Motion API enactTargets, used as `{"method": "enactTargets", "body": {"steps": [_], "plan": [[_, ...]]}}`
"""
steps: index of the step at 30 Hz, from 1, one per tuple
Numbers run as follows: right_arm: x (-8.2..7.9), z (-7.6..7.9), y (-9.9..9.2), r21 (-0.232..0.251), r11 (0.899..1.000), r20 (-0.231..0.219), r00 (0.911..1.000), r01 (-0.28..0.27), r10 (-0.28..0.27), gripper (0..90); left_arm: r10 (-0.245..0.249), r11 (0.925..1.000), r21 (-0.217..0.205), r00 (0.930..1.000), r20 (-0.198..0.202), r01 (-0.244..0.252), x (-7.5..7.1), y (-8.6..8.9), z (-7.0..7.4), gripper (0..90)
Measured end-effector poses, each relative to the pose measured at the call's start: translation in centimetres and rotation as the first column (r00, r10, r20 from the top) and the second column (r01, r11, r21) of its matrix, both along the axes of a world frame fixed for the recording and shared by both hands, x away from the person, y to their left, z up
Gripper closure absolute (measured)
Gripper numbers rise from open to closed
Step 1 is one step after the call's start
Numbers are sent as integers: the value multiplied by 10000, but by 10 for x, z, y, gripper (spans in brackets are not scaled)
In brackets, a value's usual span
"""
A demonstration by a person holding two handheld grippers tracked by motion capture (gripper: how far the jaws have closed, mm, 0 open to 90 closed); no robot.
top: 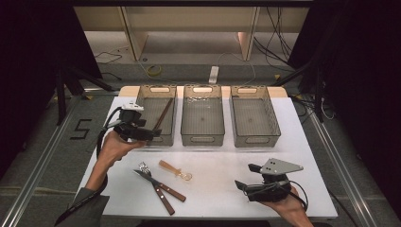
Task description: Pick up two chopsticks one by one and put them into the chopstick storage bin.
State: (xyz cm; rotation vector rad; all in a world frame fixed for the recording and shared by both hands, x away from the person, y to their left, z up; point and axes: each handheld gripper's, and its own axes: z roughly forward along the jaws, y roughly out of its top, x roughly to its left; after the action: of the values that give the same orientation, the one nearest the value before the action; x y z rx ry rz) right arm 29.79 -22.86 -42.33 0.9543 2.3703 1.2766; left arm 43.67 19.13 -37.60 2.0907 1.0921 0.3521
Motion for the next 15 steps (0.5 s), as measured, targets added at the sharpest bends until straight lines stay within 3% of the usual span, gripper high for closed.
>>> {"method": "enactTargets", "body": {"steps": [9,15], "plan": [[1,-2,-3,82,9999,-25,10000,73,-73,265,-882,9955,359,9961,76,878,-8,-21,6,177],[3,-2,-5,259,9996,27,9999,134,-135,265,-1490,9859,751,9888,-115,1494,-13,-33,3,165]]}}
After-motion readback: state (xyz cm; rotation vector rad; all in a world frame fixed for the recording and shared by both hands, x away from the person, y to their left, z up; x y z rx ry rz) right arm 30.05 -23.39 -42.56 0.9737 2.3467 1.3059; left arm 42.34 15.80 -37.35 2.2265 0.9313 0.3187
